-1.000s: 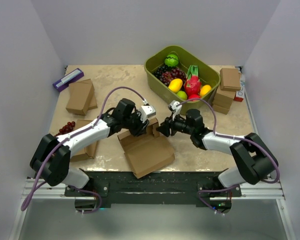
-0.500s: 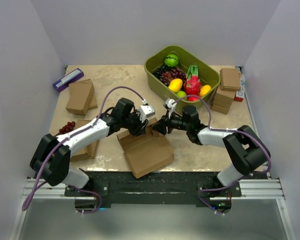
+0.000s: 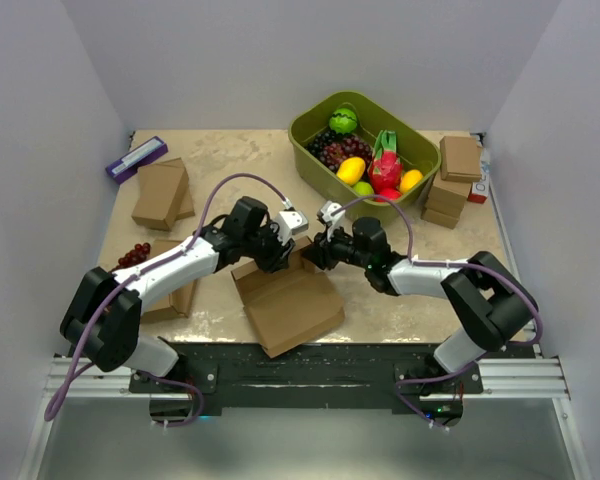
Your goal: Fold the paper box
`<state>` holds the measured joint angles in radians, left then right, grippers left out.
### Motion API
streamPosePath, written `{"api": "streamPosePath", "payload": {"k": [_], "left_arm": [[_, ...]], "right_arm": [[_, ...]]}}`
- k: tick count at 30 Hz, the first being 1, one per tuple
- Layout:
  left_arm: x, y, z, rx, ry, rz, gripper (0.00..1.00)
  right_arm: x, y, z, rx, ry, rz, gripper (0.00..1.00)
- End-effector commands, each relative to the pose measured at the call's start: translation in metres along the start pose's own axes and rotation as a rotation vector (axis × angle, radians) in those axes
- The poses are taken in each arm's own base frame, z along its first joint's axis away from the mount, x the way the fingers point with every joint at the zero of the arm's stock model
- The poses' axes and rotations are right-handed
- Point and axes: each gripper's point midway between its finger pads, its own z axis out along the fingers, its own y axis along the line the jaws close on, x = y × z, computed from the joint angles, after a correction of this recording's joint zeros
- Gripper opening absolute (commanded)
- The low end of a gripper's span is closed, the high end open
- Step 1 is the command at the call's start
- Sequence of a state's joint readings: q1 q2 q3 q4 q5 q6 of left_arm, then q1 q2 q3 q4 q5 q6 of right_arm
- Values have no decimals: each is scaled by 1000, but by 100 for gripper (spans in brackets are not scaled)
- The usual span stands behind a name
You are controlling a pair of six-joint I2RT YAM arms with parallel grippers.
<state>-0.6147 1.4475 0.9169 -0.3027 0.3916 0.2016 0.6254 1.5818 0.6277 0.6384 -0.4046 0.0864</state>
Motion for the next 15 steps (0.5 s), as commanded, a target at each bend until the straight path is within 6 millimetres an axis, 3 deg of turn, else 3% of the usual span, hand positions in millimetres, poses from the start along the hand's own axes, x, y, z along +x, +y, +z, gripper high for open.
{"api": "streamPosePath", "payload": {"k": [1, 8, 15], "left_arm": [[-16, -22, 2, 100, -70, 44, 28], [-19, -14, 6, 53, -71, 8, 27], [-23, -11, 5, 33, -87, -8, 27]], "right_arm": [[-26, -13, 2, 158, -70, -80, 17], [-26, -35, -8, 368, -74, -102, 6], [-20, -53, -16, 539, -53, -127, 6]]}}
